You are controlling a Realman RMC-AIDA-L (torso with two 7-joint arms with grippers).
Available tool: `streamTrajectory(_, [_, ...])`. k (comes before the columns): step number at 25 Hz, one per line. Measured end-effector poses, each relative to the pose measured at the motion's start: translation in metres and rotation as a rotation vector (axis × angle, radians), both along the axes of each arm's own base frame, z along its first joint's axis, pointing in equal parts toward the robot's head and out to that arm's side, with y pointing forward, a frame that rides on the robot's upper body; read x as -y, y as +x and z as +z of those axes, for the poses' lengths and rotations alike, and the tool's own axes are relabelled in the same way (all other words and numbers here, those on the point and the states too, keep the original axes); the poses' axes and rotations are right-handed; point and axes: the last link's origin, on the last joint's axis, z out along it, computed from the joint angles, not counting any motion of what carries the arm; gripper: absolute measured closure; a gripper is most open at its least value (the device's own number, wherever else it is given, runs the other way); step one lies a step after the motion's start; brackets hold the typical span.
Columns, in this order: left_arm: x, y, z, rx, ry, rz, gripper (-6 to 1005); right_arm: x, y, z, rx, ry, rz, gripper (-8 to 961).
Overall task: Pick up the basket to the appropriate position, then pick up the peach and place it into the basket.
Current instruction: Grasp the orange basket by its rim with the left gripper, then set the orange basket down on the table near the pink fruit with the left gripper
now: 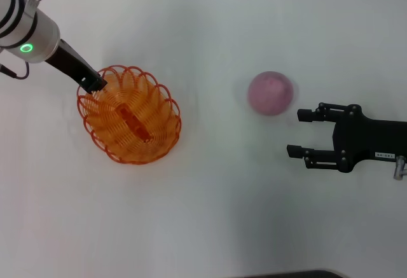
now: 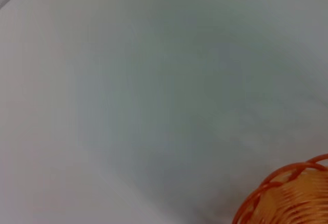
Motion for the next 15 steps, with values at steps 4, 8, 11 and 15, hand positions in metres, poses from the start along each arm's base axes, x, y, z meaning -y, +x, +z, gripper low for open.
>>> streamTrajectory(4, [0.002,0.003,0.003,0.009,-0.004,0.039,865,0.000,0.000,0.000,-0.002,0.002,0.001,183])
streamTrajectory(8, [0.000,0.009,0.011,0.017,0.015,0.066,866,-0.001,-0.001,0.000,-0.003,0.002,0.002,185])
streamTrajectory(11, [0.001,0.012,0.015,0.022,0.020,0.092,867,-0.001,-0.001,0.000,-0.003,0.002,0.003,186])
streamTrajectory(15, [0.002,0.017,0.021,0.040,0.024,0.151,868,-0.001,-0.001,0.000,-0.004,0.002,0.004,187])
